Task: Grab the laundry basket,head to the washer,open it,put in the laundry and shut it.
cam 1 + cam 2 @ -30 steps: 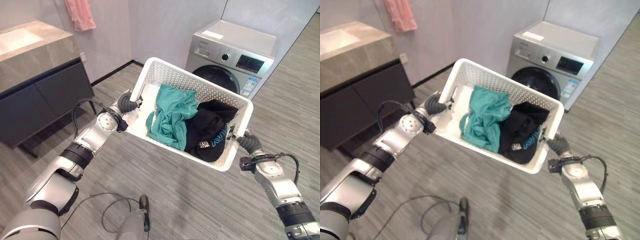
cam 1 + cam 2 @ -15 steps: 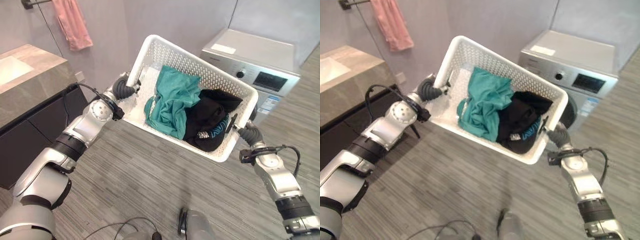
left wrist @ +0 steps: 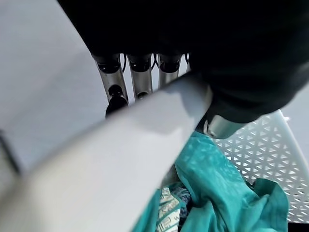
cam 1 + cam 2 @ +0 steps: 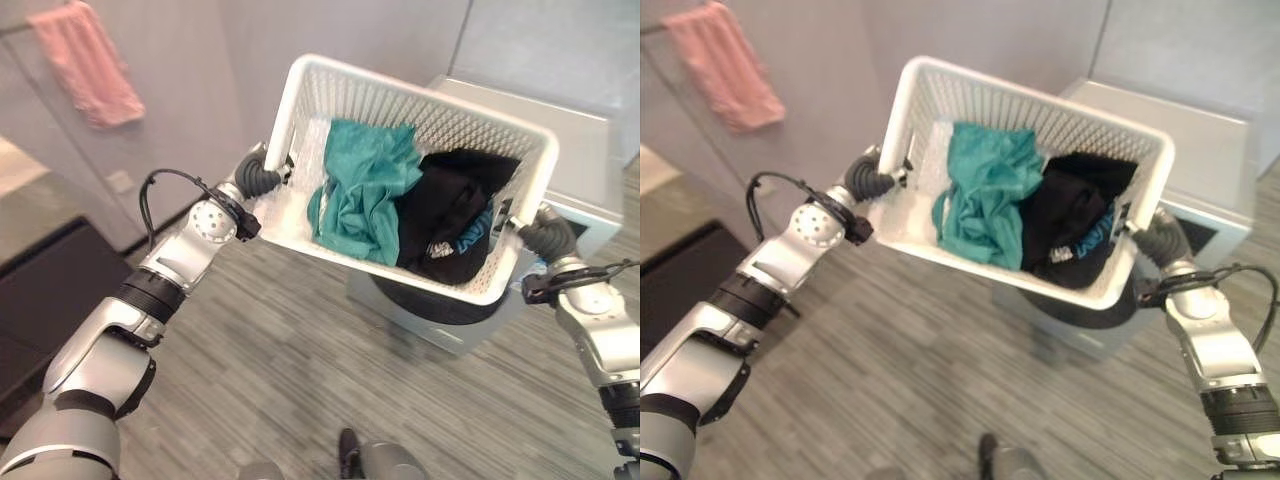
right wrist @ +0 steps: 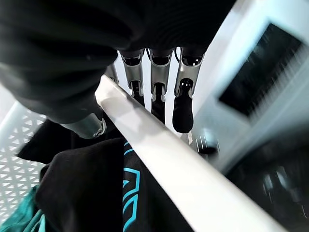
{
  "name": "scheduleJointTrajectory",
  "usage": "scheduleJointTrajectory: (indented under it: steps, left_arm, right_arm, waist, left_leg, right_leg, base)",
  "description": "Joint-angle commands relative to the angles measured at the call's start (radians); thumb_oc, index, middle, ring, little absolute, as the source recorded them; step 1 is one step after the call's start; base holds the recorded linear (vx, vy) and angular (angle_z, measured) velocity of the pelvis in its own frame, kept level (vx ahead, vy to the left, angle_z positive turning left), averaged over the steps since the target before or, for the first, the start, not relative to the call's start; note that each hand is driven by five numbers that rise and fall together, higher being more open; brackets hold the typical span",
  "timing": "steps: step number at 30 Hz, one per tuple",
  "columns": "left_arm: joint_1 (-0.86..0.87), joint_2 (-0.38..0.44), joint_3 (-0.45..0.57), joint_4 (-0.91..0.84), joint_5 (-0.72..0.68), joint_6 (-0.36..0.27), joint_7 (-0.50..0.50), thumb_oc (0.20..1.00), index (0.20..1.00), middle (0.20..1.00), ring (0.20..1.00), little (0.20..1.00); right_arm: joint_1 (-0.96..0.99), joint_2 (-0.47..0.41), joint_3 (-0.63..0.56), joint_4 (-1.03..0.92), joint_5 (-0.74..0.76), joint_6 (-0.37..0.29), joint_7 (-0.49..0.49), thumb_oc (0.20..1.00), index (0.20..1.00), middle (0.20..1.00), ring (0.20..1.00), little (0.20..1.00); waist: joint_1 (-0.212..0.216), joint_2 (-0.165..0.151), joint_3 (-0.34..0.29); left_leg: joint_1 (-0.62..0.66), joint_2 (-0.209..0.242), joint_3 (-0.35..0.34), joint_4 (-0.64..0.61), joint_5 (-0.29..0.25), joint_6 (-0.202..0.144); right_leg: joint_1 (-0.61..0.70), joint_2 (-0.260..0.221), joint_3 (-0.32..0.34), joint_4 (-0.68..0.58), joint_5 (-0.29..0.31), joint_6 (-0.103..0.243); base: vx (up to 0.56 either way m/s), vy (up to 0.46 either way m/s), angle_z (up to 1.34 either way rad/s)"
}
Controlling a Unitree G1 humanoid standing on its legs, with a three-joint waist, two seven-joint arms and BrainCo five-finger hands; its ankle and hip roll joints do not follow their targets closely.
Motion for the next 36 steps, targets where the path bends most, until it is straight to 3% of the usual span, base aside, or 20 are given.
scheduleJointTrajectory:
  steps: [1,3,4,7,8,9,12,13,18,22,23,25,26,28,30,31,32,34,36]
  left_arm:
    - [-0.074,-0.040,-0.006,-0.106,-0.015,-0.134,-0.019,0.200,0.200,0.200,0.200,0.200]
    - [-0.066,-0.027,-0.001,-0.117,-0.012,-0.142,-0.027,0.200,0.200,0.200,0.200,0.200]
    - [-0.061,-0.022,-0.005,-0.125,-0.016,-0.149,-0.033,0.200,0.200,0.200,0.200,0.200]
    - [-0.073,-0.025,-0.028,-0.136,-0.011,-0.163,-0.039,0.200,0.200,0.200,0.200,0.200]
    - [-0.081,-0.036,-0.044,-0.127,-0.007,-0.162,-0.038,0.200,0.200,0.200,0.200,0.200]
    - [-0.097,-0.058,-0.065,-0.104,0.005,-0.164,-0.032,0.200,0.200,0.200,0.200,0.200]
    - [-0.112,-0.065,-0.084,-0.095,0.007,-0.165,-0.034,0.200,0.200,0.200,0.200,0.200]
    - [-0.138,-0.083,-0.119,-0.064,-0.002,-0.168,-0.030,0.200,0.200,0.200,0.200,0.200]
    - [-0.162,-0.112,-0.145,-0.025,-0.024,-0.163,-0.027,0.200,0.200,0.200,0.200,0.200]
    - [-0.205,-0.126,-0.179,0.017,-0.029,-0.156,-0.032,0.200,0.200,0.200,0.200,0.200]
    - [-0.204,-0.125,-0.180,0.025,-0.031,-0.155,-0.032,0.200,0.200,0.200,0.200,0.200]
    - [-0.204,-0.116,-0.184,0.032,-0.044,-0.141,-0.035,0.200,0.200,0.200,0.200,0.200]
    - [-0.202,-0.088,-0.190,0.014,-0.054,-0.131,-0.043,0.200,0.200,0.200,0.200,0.200]
    - [-0.203,-0.083,-0.195,0.000,-0.072,-0.120,-0.054,0.200,0.200,0.200,0.200,0.200]
    - [-0.217,-0.090,-0.204,0.001,-0.086,-0.117,-0.056,0.200,0.200,0.200,0.200,0.200]
    - [-0.244,-0.108,-0.219,0.017,-0.097,-0.117,-0.059,0.200,0.200,0.200,0.200,0.200]
    - [-0.256,-0.111,-0.227,0.021,-0.093,-0.116,-0.062,0.200,0.200,0.200,0.200,0.200]
    - [-0.263,-0.118,-0.233,0.038,-0.097,-0.120,-0.057,0.200,0.200,0.200,0.200,0.200]
    - [-0.267,-0.121,-0.238,0.052,-0.104,-0.124,-0.053,0.200,0.200,0.200,0.200,0.200]
  right_arm:
    - [-0.060,-0.036,-0.032,-0.141,0.020,-0.162,0.005,0.200,0.200,0.200,0.200,0.200]
    - [-0.075,-0.036,-0.024,-0.144,0.022,-0.168,0.011,0.200,0.200,0.200,0.200,0.200]
    - [-0.089,-0.038,-0.014,-0.140,0.020,-0.169,0.010,0.200,0.200,0.200,0.200,0.200]
    - [-0.081,-0.055,-0.040,-0.141,0.020,-0.170,0.008,0.200,0.200,0.200,0.200,0.200]
    - [-0.084,-0.056,-0.043,-0.141,0.016,-0.176,0.005,0.200,0.200,0.200,0.200,0.200]
    - [-0.099,-0.051,-0.038,-0.124,0.008,-0.182,-0.008,0.200,0.200,0.200,0.200,0.200]
    - [-0.111,-0.054,-0.032,-0.112,0.006,-0.181,-0.011,0.200,0.200,0.200,0.200,0.200]
    - [-0.185,-0.046,0.040,-0.044,0.004,-0.174,-0.018,0.200,0.200,0.200,0.200,0.200]
    - [-0.248,-0.061,0.094,0.013,0.002,-0.156,-0.018,0.200,0.200,0.200,0.200,0.200]
    - [-0.266,-0.099,0.104,0.022,0.014,-0.147,-0.013,0.200,0.200,0.200,0.200,0.200]
    - [-0.262,-0.100,0.105,0.021,0.017,-0.148,-0.011,0.200,0.200,0.200,0.200,0.200]
    - [-0.252,-0.103,0.111,0.015,0.034,-0.149,-0.004,0.200,0.200,0.200,0.200,0.200]
    - [-0.233,-0.103,0.109,0.007,0.048,-0.142,0.006,0.200,0.200,0.200,0.200,0.200]
    - [-0.221,-0.107,0.110,0.006,0.053,-0.134,0.007,0.200,0.200,0.200,0.200,0.200]
    - [-0.212,-0.110,0.102,0.003,0.059,-0.130,0.003,0.200,0.200,0.200,0.200,0.200]
    - [-0.199,-0.123,0.089,0.002,0.071,-0.135,-0.005,0.200,0.200,0.200,0.200,0.200]
    - [-0.196,-0.131,0.084,-0.002,0.074,-0.134,-0.004,0.200,0.200,0.200,0.200,0.200]
    - [-0.191,-0.136,0.077,0.013,0.079,-0.140,-0.012,0.200,0.200,0.200,0.200,0.200]
    - [-0.201,-0.136,0.088,0.046,0.076,-0.141,-0.017,0.200,0.200,0.200,0.200,0.200]
  waist:
    - [0.034,0.025,-0.083]
    - [0.039,0.039,-0.094]
    - [0.047,0.038,-0.103]
    - [0.029,0.055,-0.123]
    - [0.026,0.061,-0.129]
    - [0.033,0.064,-0.132]
    - [0.033,0.061,-0.130]
    - [0.042,0.060,-0.126]
    - [0.043,0.063,-0.124]
    - [0.035,0.068,-0.129]
    - [0.037,0.065,-0.129]
    - [0.062,0.040,-0.105]
    - [0.069,0.028,-0.073]
    - [0.070,0.017,-0.055]
    - [0.069,0.017,-0.052]
    - [0.070,0.016,-0.052]
    - [0.070,0.019,-0.055]
    - [0.088,0.023,-0.063]
    - [0.112,0.031,-0.065]
  left_leg:
    - [0.240,-0.052,0.026,-0.412,-0.076,-0.064]
    - [0.284,-0.073,0.008,-0.584,-0.117,-0.065]
    - [0.325,-0.104,-0.005,-0.702,-0.140,-0.060]
    - [0.396,-0.134,-0.021,-0.922,-0.203,-0.061]
    - [0.421,-0.146,-0.023,-0.968,-0.200,-0.061]
    - [0.443,-0.185,-0.060,-1.018,-0.220,-0.052]
    - [0.449,-0.199,-0.066,-1.034,-0.230,-0.043]
    - [0.463,-0.229,-0.084,-1.060,-0.243,-0.026]
    - [0.474,-0.218,-0.066,-1.062,-0.227,-0.029]
    - [0.444,-0.149,-0.052,-0.944,-0.145,-0.074]
    - [0.429,-0.132,-0.048,-0.877,-0.096,-0.077]
    - [0.325,-0.118,-0.083,-0.616,0.026,-0.074]
    - [0.185,-0.122,-0.156,-0.337,0.072,-0.063]
    - [0.112,-0.093,-0.142,-0.264,0.082,-0.050]
    - [0.082,-0.090,-0.133,-0.286,0.061,-0.045]
    - [0.027,-0.130,-0.109,-0.406,0.001,-0.045]
    - [0.014,-0.136,-0.097,-0.475,-0.010,-0.053]
    - [0.014,-0.175,-0.096,-0.755,0.001,-0.060]
    - [0.022,-0.222,-0.168,-0.915,0.011,-0.075]
  right_leg:
    - [0.045,-0.148,0.050,-0.121,0.022,0.227]
    - [0.039,-0.153,0.062,-0.130,0.023,0.249]
    - [0.037,-0.169,0.070,-0.139,0.032,0.262]
    - [0.015,-0.194,0.064,-0.136,0.046,0.289]
    - [0.007,-0.198,0.072,-0.132,0.054,0.295]
    - [-0.012,-0.209,0.080,-0.125,0.074,0.305]
    - [-0.018,-0.215,0.082,-0.123,0.080,0.309]
    - [-0.036,-0.214,0.095,-0.106,0.078,0.315]
    - [-0.047,-0.203,0.102,-0.090,0.061,0.311]
    - [-0.020,-0.164,0.070,-0.079,-0.004,0.270]
    - [-0.001,-0.156,0.063,-0.082,-0.012,0.257]
    - [0.051,-0.138,0.068,-0.100,-0.018,0.216]
    - [0.078,-0.108,0.070,-0.107,-0.022,0.171]
    - [0.106,-0.098,0.072,-0.111,-0.038,0.151]
    - [0.119,-0.097,0.068,-0.119,-0.043,0.150]
    - [0.150,-0.101,0.058,-0.138,-0.055,0.160]
    - [0.162,-0.098,0.055,-0.142,-0.067,0.165]
    - [0.181,-0.107,0.056,-0.152,-0.080,0.187]
    - [0.203,-0.106,0.068,-0.143,-0.100,0.203]
  base:
    - [0.02,0.142,-0.23]
    - [0.02,0.204,-0.60]
    - [0.04,0.250,-0.74]
    - [-0.03,0.220,-0.42]
    - [-0.04,0.224,-0.22]
    - [-0.04,0.159,-0.03]
    - [-0.05,0.071,0.02]
    - [-0.01,0.043,0.14]
    - [0.04,-0.032,-0.10]
    - [0.18,-0.184,-0.02]
    - [0.20,-0.242,0.09]
    - [0.17,-0.350,0.07]
    - [0.13,-0.382,-0.06]
    - [0.16,-0.225,-0.12]
    - [0.19,-0.019,0.07]
    - [0.29,0.054,0.59]
    - [0.42,0.105,0.62]
    - [0.34,0.141,0.16]
    - [0.28,0.128,-0.36]
